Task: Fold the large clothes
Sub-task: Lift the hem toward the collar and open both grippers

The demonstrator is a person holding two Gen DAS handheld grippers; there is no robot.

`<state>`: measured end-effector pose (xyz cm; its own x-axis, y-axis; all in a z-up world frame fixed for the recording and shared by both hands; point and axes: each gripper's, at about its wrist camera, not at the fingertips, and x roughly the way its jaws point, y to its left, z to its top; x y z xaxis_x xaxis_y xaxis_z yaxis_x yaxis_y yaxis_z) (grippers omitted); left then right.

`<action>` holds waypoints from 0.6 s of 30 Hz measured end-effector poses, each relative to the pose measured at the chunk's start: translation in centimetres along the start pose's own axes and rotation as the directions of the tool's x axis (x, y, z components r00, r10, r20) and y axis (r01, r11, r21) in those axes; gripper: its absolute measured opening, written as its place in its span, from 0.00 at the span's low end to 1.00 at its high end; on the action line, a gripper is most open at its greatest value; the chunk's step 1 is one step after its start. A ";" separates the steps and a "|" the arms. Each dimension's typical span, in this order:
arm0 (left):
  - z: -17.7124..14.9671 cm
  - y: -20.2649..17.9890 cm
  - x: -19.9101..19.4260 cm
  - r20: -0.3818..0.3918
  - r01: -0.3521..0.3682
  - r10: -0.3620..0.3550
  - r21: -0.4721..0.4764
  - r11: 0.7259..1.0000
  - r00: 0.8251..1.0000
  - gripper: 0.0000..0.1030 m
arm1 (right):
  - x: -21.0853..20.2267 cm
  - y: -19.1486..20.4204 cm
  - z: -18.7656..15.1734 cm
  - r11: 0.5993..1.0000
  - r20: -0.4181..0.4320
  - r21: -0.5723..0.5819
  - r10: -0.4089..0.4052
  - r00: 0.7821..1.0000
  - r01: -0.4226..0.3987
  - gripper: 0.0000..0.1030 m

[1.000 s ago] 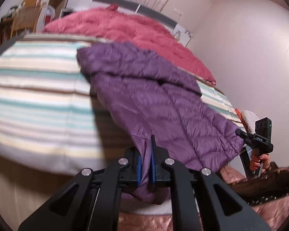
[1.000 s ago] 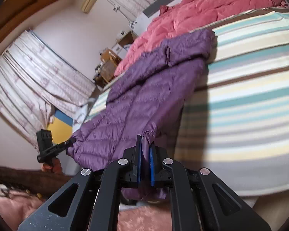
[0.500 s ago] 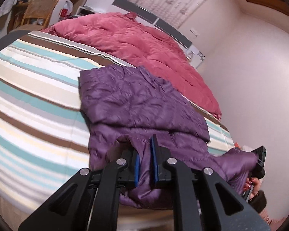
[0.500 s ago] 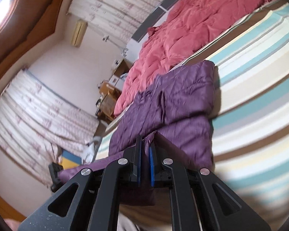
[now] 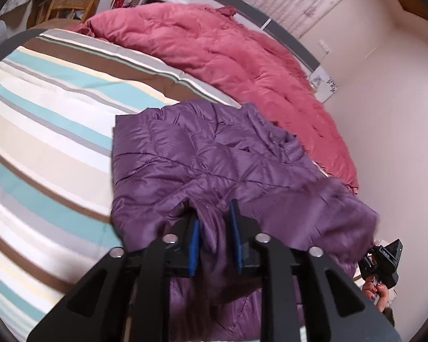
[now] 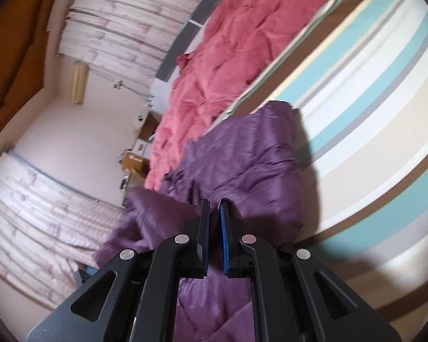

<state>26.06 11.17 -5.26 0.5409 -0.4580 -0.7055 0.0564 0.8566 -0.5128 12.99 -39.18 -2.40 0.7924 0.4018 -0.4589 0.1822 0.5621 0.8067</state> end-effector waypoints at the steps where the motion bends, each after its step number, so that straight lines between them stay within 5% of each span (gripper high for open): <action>1: 0.1 0.0 0.4 -0.003 -0.004 0.004 0.001 1.000 1.000 0.36 | 0.3 -0.3 0.1 1.000 0.004 0.002 -0.014 1.000 0.014 0.07; 4: 0.5 -0.1 0.4 0.027 0.023 -0.023 -0.014 1.000 0.999 0.56 | 0.6 -0.6 0.2 0.998 0.021 -0.028 -0.057 0.998 0.057 0.07; 5: 0.6 0.1 -0.2 0.062 0.031 -0.030 -0.017 0.999 0.998 0.73 | 0.3 -0.4 0.2 0.994 0.041 -0.059 -0.093 0.995 0.095 0.10; 6: 0.8 0.4 -0.9 0.108 0.015 -0.012 -0.023 1.000 0.994 0.94 | -0.1 -0.2 0.2 0.988 0.064 -0.081 -0.126 0.990 0.131 0.31; 7: 0.9 0.8 -2.1 0.183 -0.018 0.025 -0.038 0.999 0.983 0.97 | -0.5 -0.1 0.1 0.983 0.087 -0.093 -0.151 0.985 0.159 0.75; 8: 0.8 1.4 -3.1 0.233 -0.025 0.037 -0.052 0.998 0.972 0.97 | -1.2 0.1 0.0 0.979 0.129 -0.110 -0.156 0.979 0.171 0.92; 11: 0.6 2.5 -3.8 0.234 -0.030 0.046 -0.074 0.997 0.971 0.98 | -2.0 0.5 -0.3 0.970 0.143 -0.188 -0.126 0.982 0.152 0.95; 18: -1.9 3.2 -0.1 0.077 -0.056 0.056 -0.012 0.998 0.995 0.98 | 1.8 0.2 -0.5 0.946 0.021 -0.255 -0.203 0.979 0.202 0.95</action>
<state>24.59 13.54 -7.75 0.6061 -0.3894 -0.6935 0.0162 0.8779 -0.4787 14.21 -38.01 -3.28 0.7509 0.2637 -0.6055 0.1839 0.7971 0.5752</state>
